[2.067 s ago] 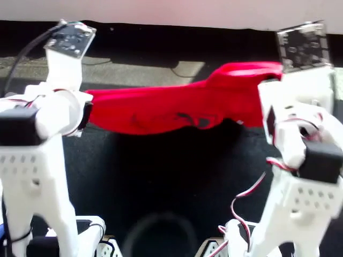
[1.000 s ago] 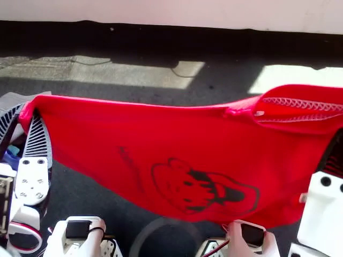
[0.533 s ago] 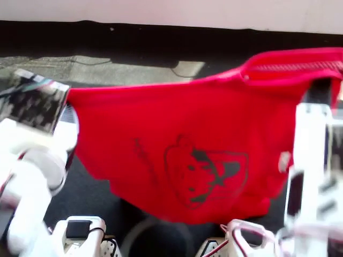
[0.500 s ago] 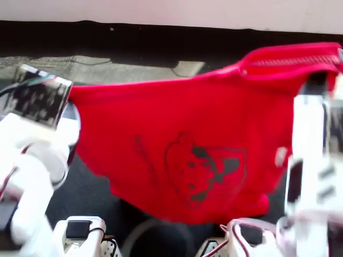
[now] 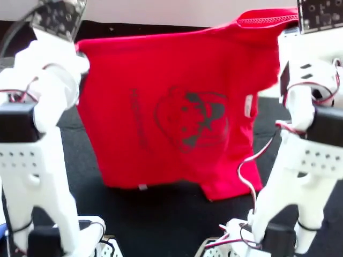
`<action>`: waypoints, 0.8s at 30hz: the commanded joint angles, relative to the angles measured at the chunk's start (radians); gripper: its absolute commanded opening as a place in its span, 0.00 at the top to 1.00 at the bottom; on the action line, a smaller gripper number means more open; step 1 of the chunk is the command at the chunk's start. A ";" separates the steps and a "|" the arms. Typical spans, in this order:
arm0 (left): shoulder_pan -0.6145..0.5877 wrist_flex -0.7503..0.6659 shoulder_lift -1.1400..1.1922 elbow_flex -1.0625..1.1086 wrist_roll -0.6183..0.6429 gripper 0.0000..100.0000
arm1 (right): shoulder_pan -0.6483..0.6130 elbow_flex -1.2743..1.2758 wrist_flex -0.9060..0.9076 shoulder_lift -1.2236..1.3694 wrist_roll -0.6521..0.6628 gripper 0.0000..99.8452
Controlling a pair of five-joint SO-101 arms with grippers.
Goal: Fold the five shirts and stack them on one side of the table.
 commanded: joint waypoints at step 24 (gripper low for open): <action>-0.047 -0.028 0.702 -0.285 -0.012 0.99 | -0.093 -0.047 -0.257 0.596 0.009 0.99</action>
